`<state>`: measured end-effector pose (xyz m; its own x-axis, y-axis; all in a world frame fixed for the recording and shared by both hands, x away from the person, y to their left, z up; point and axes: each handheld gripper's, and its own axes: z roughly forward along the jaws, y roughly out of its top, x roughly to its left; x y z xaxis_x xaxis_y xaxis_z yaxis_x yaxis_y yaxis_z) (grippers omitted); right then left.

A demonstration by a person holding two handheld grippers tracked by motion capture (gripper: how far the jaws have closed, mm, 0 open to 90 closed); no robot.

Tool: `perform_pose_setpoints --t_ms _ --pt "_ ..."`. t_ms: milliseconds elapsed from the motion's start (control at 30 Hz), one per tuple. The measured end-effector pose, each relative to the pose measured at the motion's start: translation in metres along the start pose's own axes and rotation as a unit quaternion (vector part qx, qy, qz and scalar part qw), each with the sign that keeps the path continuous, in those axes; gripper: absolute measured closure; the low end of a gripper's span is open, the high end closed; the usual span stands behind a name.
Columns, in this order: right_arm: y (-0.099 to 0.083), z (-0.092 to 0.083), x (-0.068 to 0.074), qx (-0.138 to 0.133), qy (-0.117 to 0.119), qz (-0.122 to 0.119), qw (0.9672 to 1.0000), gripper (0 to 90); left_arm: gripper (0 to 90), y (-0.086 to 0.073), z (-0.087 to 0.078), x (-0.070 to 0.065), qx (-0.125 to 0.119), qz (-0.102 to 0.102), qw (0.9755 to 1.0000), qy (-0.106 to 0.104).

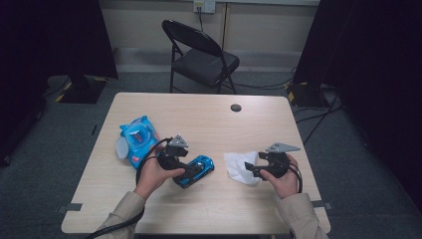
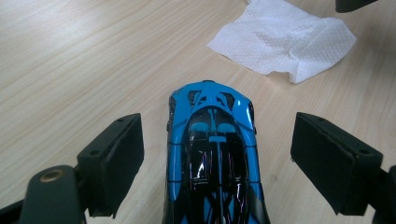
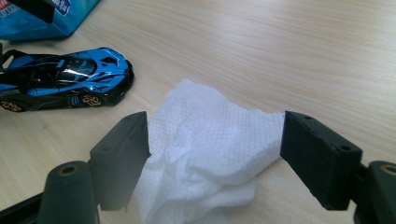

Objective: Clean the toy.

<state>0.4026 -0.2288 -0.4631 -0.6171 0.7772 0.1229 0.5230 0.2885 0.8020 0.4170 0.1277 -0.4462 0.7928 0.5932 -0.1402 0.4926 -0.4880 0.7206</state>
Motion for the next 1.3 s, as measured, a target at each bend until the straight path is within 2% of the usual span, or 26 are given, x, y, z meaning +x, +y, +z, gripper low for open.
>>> perform_pose_setpoints --t_ms 567,833,1000,1300 --pt "-0.003 -0.007 0.002 0.003 0.021 -0.008 0.9998 17.4 16.7 -0.012 -0.014 0.001 -0.007 -0.011 0.9999 -0.006" --pt "-0.007 -0.01 0.002 0.004 0.024 -0.01 0.9996 17.4 16.7 -0.018 -0.023 0.001 -0.003 -0.003 1.0 -0.006" --pt "-0.01 -0.012 0.002 0.007 0.027 -0.011 0.9995 17.7 16.7 -0.023 -0.026 0.002 -0.001 -0.008 0.9999 -0.007" --pt "-0.017 -0.018 0.0 0.012 0.027 -0.016 0.9994 18.0 16.8 -0.032 -0.036 0.003 -0.004 0.003 1.0 -0.002"
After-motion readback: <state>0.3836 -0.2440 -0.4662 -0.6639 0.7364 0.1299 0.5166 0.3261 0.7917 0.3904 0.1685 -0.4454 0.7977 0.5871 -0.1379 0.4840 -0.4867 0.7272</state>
